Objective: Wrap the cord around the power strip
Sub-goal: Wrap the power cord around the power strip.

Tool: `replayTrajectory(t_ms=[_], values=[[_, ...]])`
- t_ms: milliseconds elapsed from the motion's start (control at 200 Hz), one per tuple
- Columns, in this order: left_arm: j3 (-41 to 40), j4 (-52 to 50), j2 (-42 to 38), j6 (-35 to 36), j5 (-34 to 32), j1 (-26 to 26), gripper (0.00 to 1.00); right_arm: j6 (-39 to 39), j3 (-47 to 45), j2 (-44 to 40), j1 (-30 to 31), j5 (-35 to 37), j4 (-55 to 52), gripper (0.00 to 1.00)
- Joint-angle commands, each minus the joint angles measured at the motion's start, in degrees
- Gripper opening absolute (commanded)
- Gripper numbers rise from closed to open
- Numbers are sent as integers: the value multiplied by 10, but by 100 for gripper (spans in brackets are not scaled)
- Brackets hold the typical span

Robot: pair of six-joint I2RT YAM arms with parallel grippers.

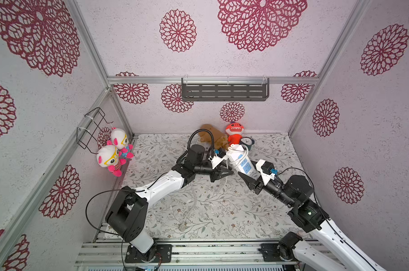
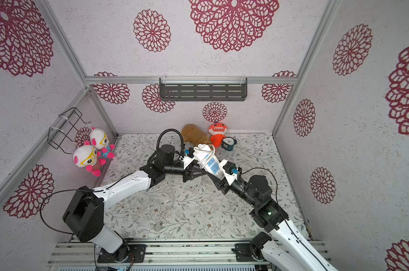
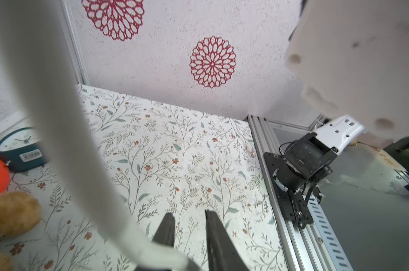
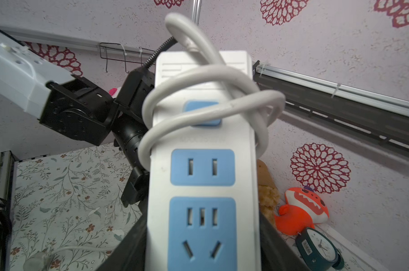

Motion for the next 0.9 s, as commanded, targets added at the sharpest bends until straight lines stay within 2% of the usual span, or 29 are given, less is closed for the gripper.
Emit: replayTrajectory(t_ms=[0,140,230,460,630,896], values=[[-37,99,16,-67,-18,-20,27,10,20,-2,2,45,36,0],[-70,180,35,-130,-23,-27,26,5,22,-2,2,84,35,0],[-74,203,41,-147,-24,-35,22,4,24,-1,2,111,33,0],[-74,188,38,-149,-23,-59,8,-3,41,12,0,191,-10,0],[-53,72,9,-96,-26,-78,5,-2,48,33,-6,247,-48,0],[50,-199,4,24,-24,-118,2,11,48,54,-23,256,-59,0]])
